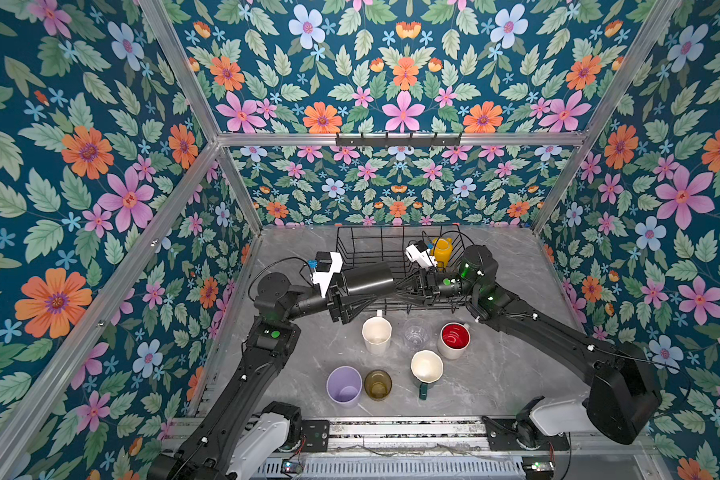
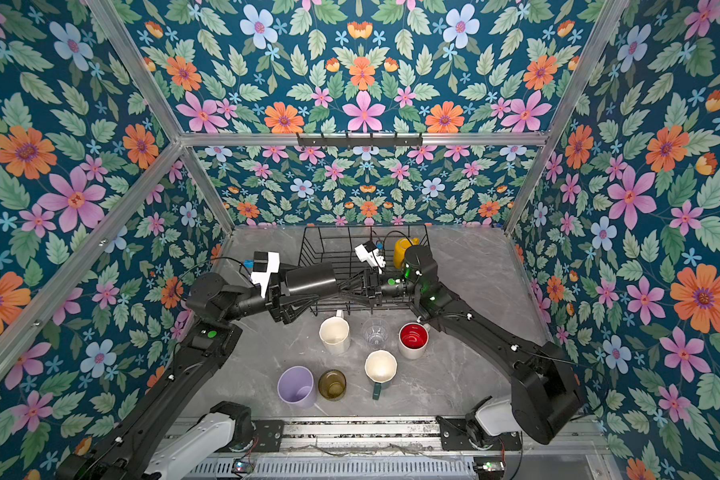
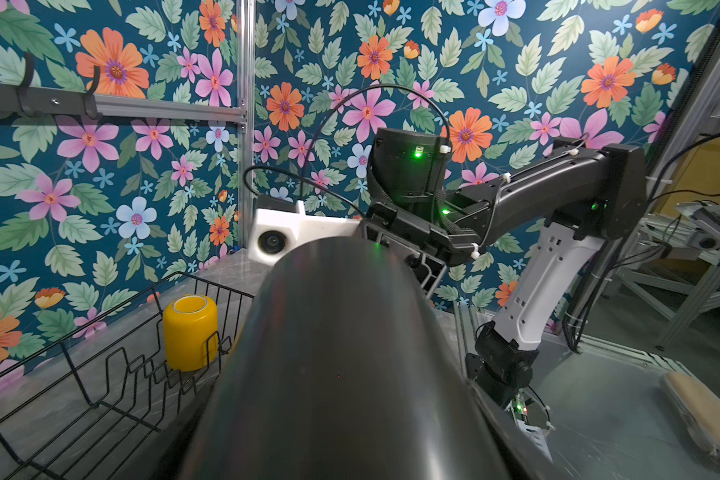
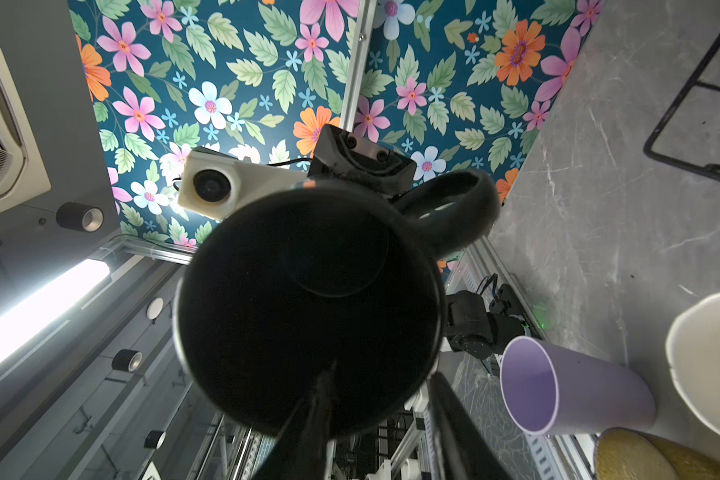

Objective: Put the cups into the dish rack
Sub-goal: 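Open the right gripper off the mug while the left gripper holds it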

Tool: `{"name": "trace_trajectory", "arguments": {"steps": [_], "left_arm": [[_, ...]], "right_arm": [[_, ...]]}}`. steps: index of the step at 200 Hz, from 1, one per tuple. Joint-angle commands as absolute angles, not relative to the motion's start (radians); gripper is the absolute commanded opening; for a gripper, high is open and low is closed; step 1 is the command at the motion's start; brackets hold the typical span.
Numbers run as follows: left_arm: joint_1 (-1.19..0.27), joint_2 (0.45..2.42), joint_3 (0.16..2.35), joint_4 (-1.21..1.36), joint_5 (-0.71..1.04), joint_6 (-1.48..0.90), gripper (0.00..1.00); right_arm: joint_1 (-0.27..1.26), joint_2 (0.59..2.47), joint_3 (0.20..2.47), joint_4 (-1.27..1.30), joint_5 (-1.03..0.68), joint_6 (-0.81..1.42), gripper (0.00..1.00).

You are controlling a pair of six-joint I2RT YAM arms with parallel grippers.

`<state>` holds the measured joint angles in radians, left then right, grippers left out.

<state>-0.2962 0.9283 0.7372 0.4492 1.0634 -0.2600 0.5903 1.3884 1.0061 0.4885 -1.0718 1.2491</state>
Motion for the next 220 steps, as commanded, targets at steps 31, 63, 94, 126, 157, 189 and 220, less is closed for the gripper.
{"name": "trace_trajectory", "arguments": {"steps": [31, 63, 94, 126, 157, 189, 220], "left_arm": [[-0.293, 0.941, 0.769, 0.453, 0.914, -0.239, 0.00], [-0.293, 0.969, 0.818, 0.356, 0.848, -0.201, 0.00], [-0.293, 1.016, 0.884, 0.257, 0.789, -0.175, 0.00], [-0.293, 1.104, 1.015, 0.079, 0.710, -0.138, 0.00], [-0.293, 1.188, 1.121, -0.044, 0.632, -0.136, 0.00], [-0.293, 1.281, 1.219, -0.149, 0.552, -0.153, 0.00], [-0.295, 1.405, 1.349, -0.292, 0.472, -0.161, 0.00]], "right_arm": [[0.465, 1.255, 0.928, 0.338, -1.079, 1.167, 0.46], [0.388, 1.122, 0.935, -0.015, -0.890, 0.962, 0.65], [0.381, 1.026, 0.976, -0.274, -0.641, 0.783, 0.78], [0.382, 0.913, 0.926, -0.309, -0.444, 0.728, 0.91], [0.382, 0.804, 0.892, -0.341, -0.317, 0.671, 0.99], [0.382, 0.756, 0.896, -0.395, -0.280, 0.620, 0.99], [0.382, 0.735, 0.897, -0.460, -0.261, 0.600, 0.99]]}}
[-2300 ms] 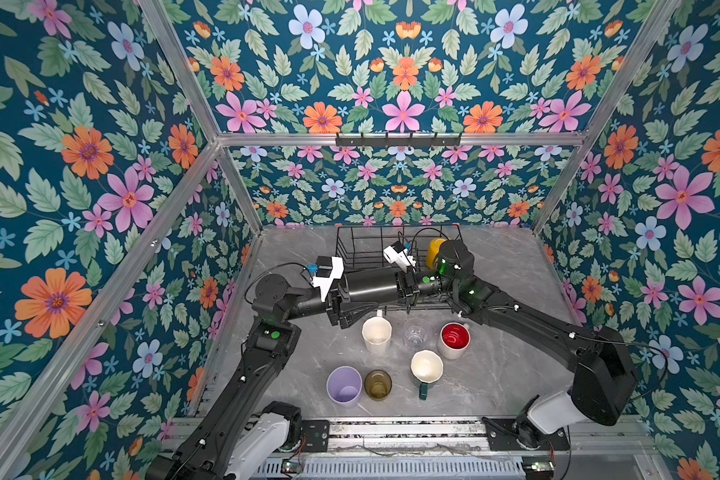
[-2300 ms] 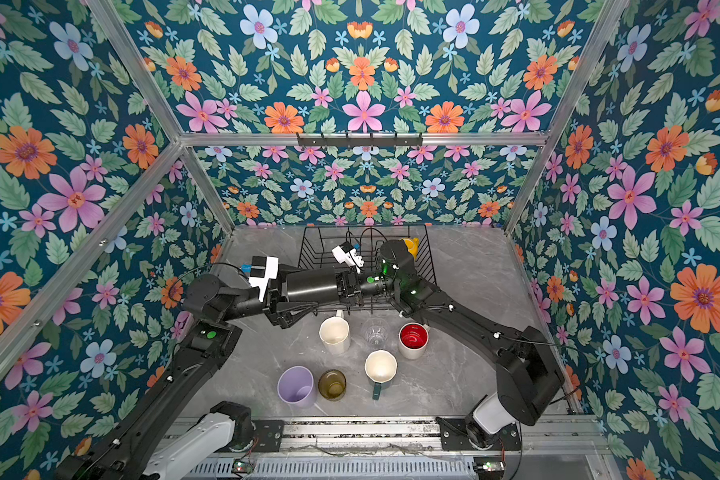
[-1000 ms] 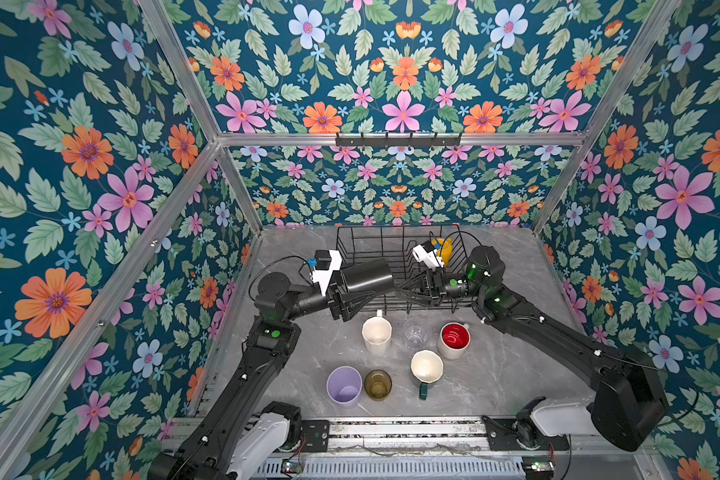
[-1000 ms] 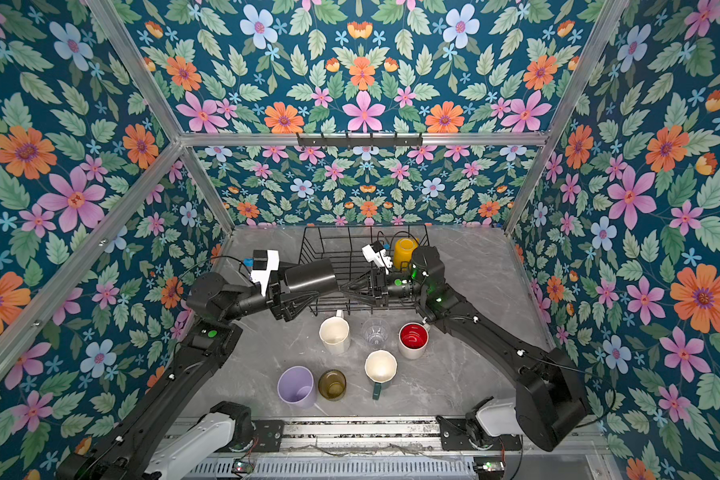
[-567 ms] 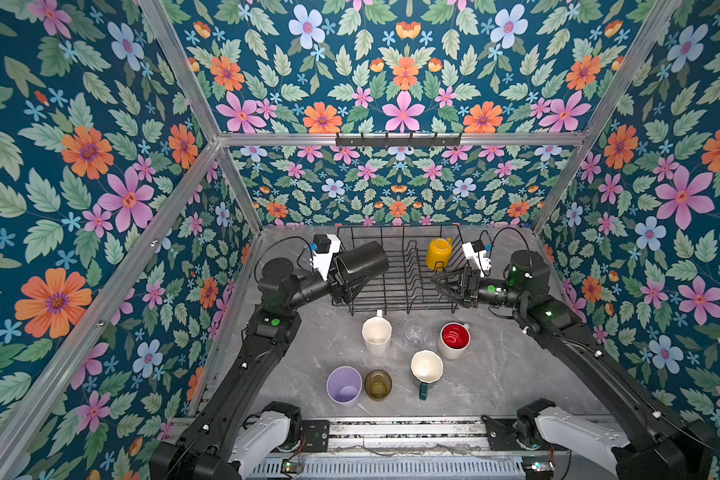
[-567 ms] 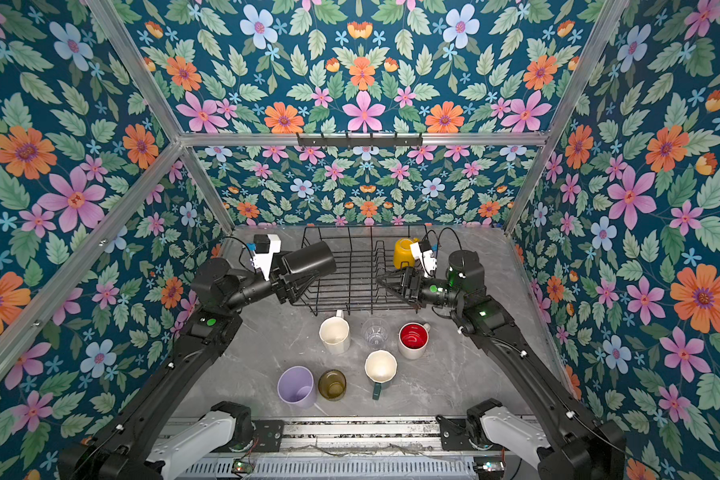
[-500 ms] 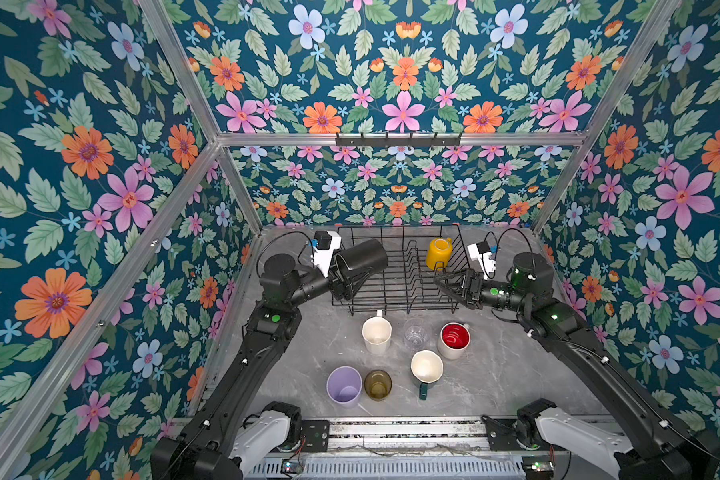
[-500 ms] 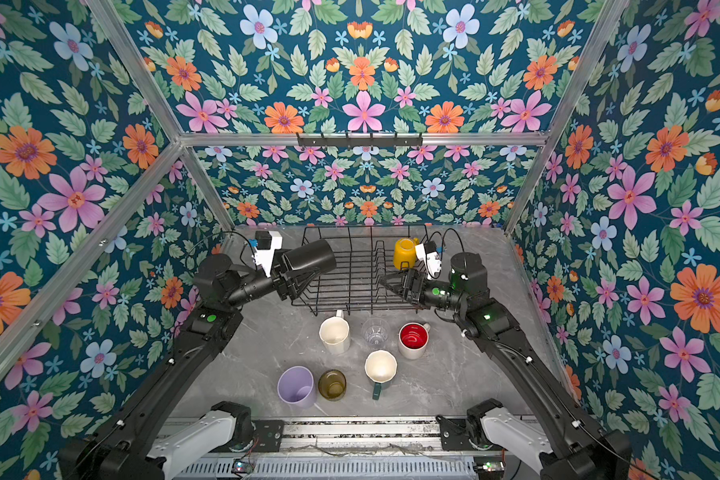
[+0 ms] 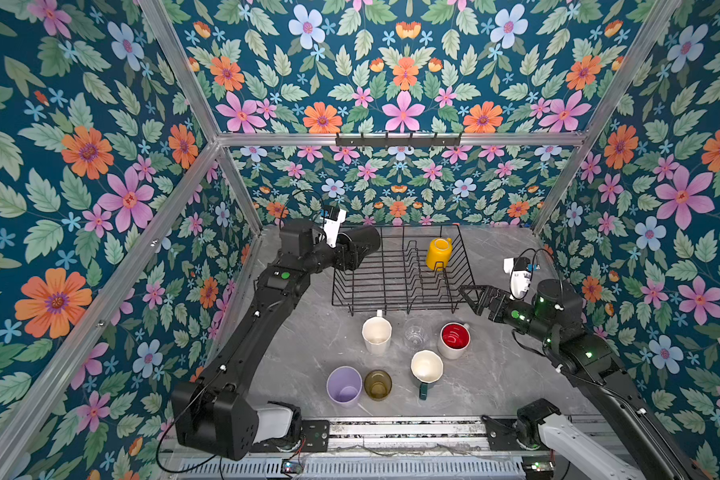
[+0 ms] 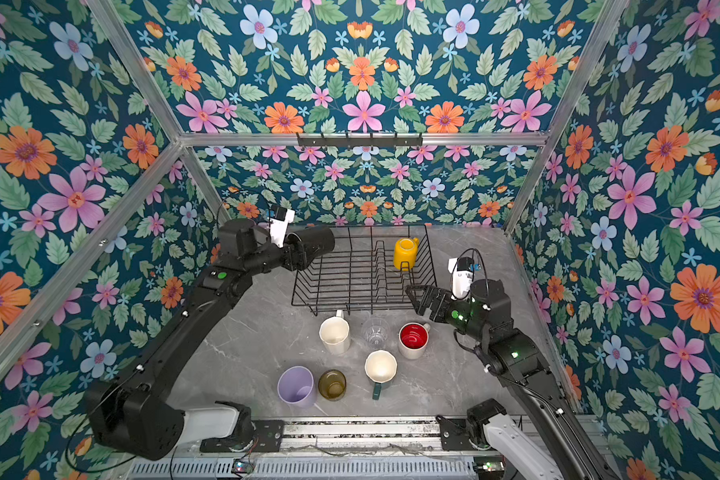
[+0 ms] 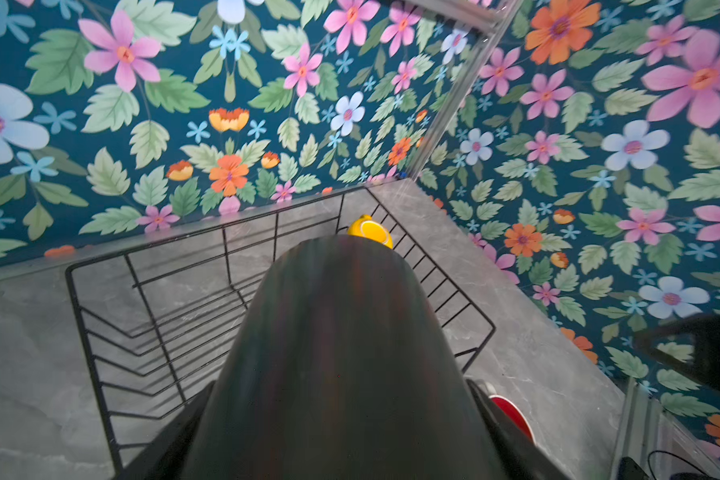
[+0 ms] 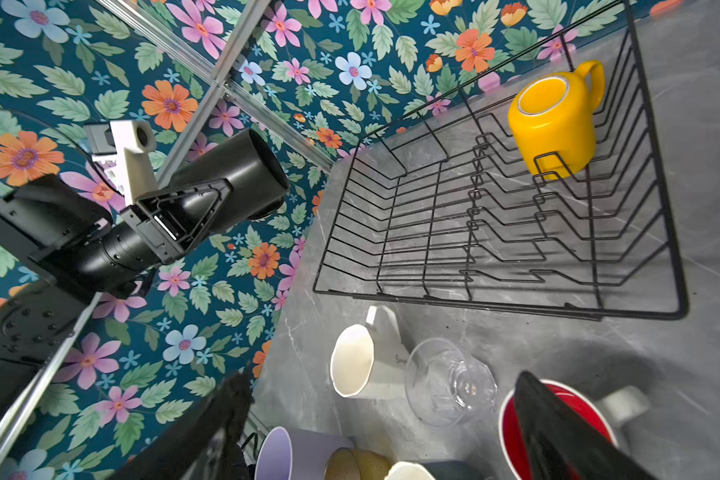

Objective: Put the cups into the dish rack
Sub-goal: 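Open the right gripper off the mug while the left gripper holds it, then tilt the black mug down with the left gripper while the right gripper withdraws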

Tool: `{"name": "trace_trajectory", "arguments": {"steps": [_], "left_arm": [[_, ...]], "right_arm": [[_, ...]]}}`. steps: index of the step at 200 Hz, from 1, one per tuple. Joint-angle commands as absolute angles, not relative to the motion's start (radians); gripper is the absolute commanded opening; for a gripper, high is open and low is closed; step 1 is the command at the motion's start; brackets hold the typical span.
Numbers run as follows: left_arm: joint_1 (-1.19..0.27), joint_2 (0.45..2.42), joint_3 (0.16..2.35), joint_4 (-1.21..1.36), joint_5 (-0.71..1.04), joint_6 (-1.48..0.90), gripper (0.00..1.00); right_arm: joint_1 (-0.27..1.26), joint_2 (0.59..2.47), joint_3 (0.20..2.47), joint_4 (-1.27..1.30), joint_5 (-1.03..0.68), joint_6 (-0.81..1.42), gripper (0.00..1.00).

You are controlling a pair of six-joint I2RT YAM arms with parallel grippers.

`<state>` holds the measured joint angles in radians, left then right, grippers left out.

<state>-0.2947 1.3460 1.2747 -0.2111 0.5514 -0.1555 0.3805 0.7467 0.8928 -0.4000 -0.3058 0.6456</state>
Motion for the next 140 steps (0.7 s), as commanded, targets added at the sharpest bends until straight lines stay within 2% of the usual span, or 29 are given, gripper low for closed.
{"name": "trace_trajectory", "arguments": {"steps": [1, 140], "left_arm": [[-0.295, 1.410, 1.354, -0.297, 0.471, -0.161, 0.00], [-0.338, 1.938, 1.943, -0.759, 0.157, -0.194, 0.00]], "right_arm": [[0.382, 0.734, 0.897, -0.463, -0.261, 0.600, 0.99], [0.381, 0.590, 0.879, -0.684, -0.228, 0.551, 0.97]]}}
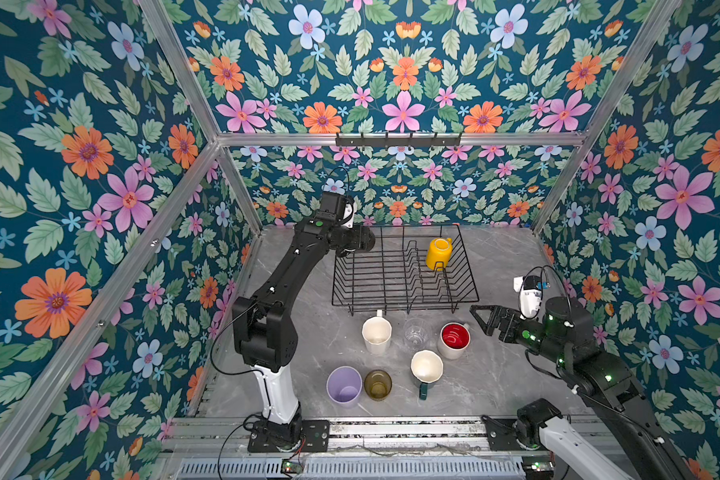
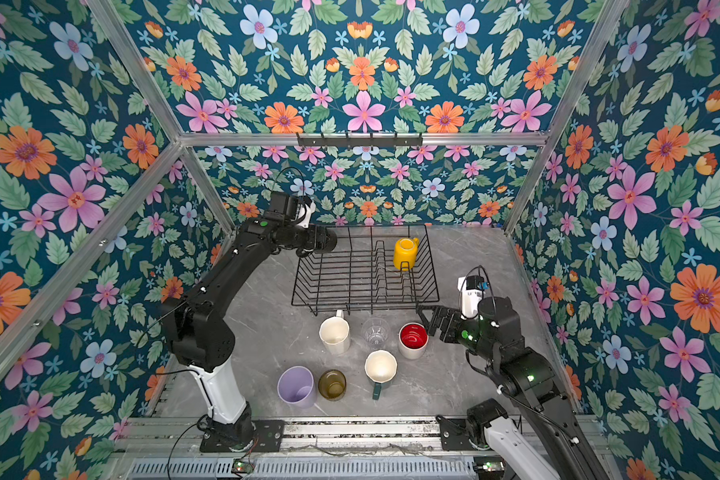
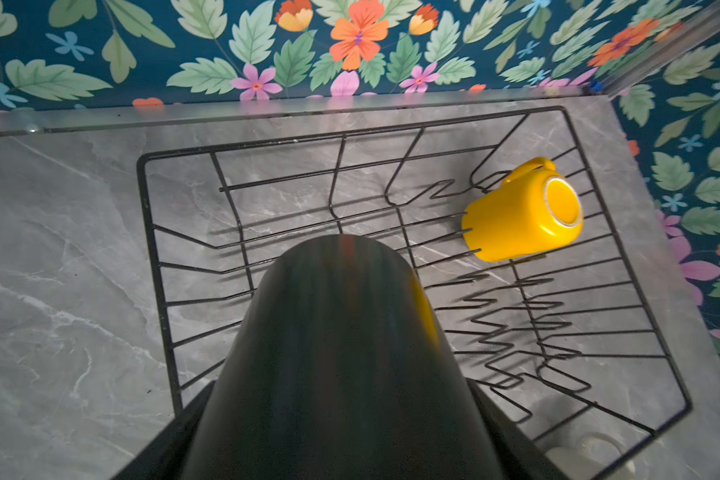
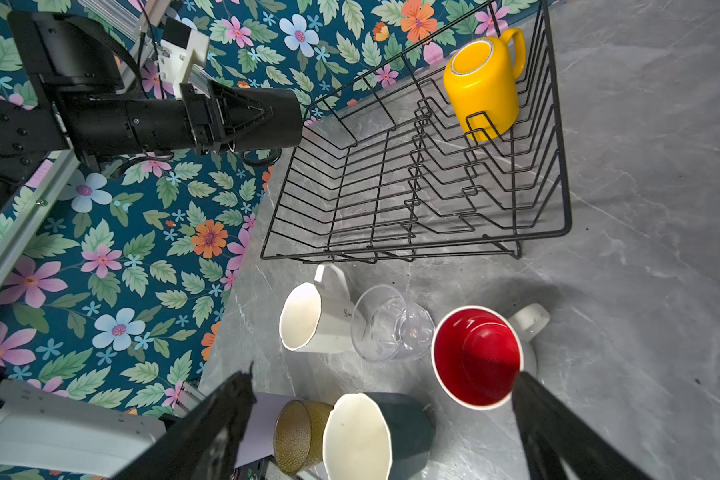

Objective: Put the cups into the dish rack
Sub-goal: 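Tilt the black mug down with the left gripper while the right gripper withdraws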

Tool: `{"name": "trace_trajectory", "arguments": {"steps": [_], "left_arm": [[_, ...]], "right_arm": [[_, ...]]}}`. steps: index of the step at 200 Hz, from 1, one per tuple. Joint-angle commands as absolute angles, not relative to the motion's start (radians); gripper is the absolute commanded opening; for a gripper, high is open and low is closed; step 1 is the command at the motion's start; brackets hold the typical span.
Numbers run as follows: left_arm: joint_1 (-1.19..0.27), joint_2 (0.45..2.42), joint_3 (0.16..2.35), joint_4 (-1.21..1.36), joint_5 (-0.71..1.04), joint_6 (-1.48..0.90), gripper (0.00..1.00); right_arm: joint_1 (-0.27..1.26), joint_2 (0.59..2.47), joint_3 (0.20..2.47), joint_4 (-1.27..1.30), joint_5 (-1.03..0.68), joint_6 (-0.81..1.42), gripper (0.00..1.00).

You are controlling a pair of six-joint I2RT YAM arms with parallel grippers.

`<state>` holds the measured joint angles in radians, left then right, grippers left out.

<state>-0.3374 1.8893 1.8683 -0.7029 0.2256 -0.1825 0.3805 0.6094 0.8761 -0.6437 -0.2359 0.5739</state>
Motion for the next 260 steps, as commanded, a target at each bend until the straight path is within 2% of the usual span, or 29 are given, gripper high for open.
{"name": "trace_trajectory", "arguments": {"steps": [1, 103, 221, 260], "left_arm": [[-0.338, 1.942, 1.946, -0.761, 0.157, -0.195, 0.00], [-0.347, 2.135, 2.116, -0.790, 0.128, -0.270, 0.00], [-0.374, 2.271, 2.197, -0.781, 0.019, -0.311, 0.00], [-0.374, 2.302, 2.198, -0.780, 0.040, -0.323, 0.00]], "right_arm": [[0.382, 0.590, 0.879, -0.683, -0.229, 0.551, 0.97], [0.382, 0.557, 0.831, -0.676, -0.282, 0.558, 0.96], [0.381, 0.550, 0.793, -0.683, -0.299, 0.571, 0.94], [0.381, 0.550, 0.785, -0.679, -0.304, 0.578, 0.94]]}}
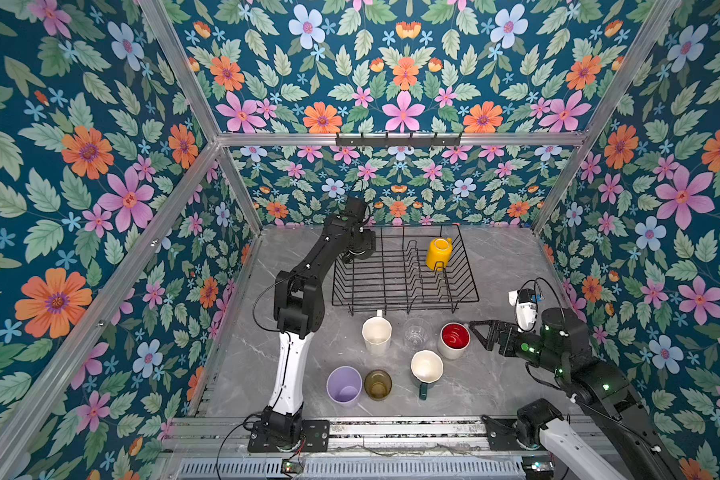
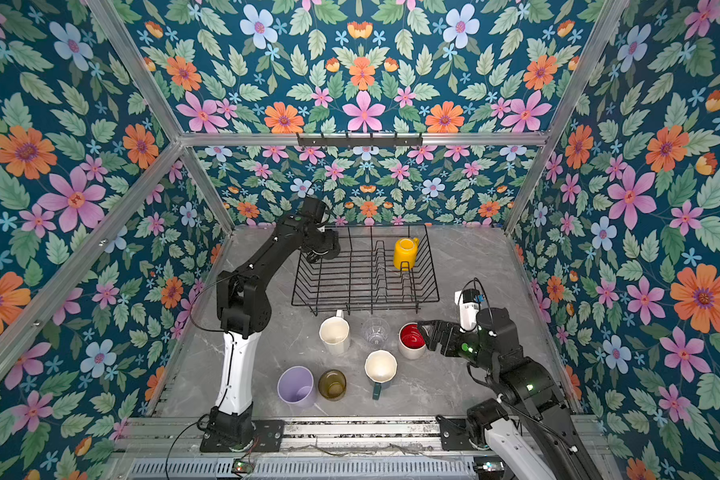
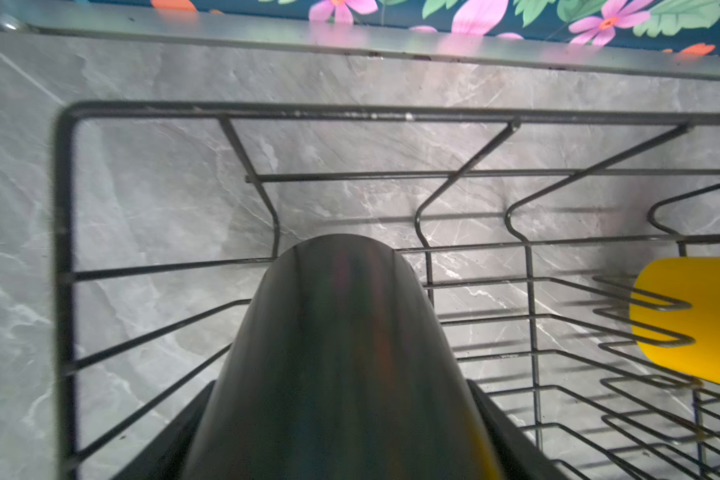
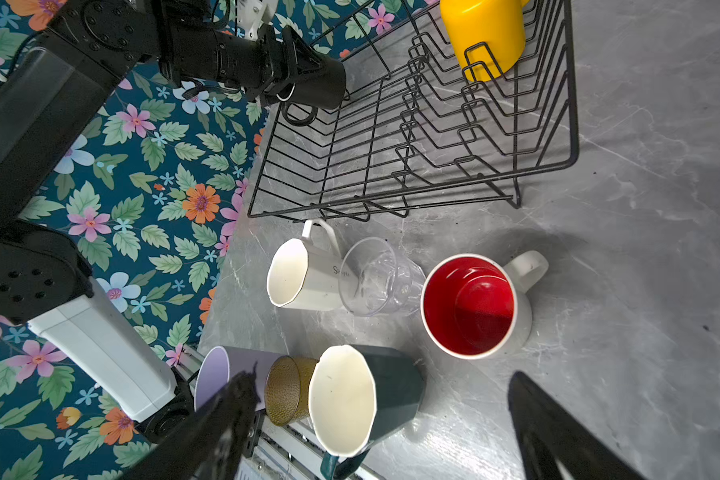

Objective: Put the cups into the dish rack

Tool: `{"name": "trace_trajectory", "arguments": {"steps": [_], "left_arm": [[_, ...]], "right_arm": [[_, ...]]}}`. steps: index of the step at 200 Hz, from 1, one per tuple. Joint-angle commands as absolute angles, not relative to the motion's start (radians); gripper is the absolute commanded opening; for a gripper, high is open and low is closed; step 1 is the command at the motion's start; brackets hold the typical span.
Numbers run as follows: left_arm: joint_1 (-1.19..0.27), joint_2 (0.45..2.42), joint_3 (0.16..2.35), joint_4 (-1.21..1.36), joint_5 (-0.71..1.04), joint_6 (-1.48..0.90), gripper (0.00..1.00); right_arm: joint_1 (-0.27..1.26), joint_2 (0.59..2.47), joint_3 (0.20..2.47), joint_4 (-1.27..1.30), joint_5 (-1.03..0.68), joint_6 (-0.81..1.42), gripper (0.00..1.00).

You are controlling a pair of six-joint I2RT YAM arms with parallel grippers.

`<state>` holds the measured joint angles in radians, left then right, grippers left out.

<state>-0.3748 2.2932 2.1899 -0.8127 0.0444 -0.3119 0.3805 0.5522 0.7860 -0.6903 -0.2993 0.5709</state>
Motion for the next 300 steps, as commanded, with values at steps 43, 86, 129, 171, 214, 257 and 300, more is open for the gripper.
{"name": "trace_trajectory", "arguments": {"steps": [43, 86, 129, 171, 214, 257, 300], "left_arm": [[-0.374, 2.325, 2.194, -0.772, 0.029, -0.331, 0.00], [-0.375, 2.346, 2.192, -0.760, 0.028, -0.341, 0.14], [-0.375, 2.361, 2.191, -0.760, 0.038, -0.338, 0.36], [-0.375, 2.361, 2.187, -0.755, 0.029, -0.333, 0.57], [-0.377, 2.350, 2.174, -0.734, 0.031, -0.333, 0.70], [-0.376, 2.342, 2.170, -0.728, 0.035, -0.330, 0.75], [-0.376, 2.328, 2.155, -0.714, 0.044, -0.327, 0.79]], "right_arm": [[0.381, 0.547, 0.781, -0.681, -0.308, 0.581, 0.94], [0.382, 0.547, 0.773, -0.680, -0.311, 0.585, 0.94], [0.382, 0.545, 0.772, -0.682, -0.311, 0.585, 0.94], [0.382, 0.546, 0.767, -0.675, -0.313, 0.592, 0.94], [0.381, 0.546, 0.765, -0.679, -0.310, 0.593, 0.94], [0.381, 0.567, 0.773, -0.710, -0.282, 0.602, 0.93], [0.382, 0.646, 0.793, -0.763, -0.253, 0.607, 0.88]]}}
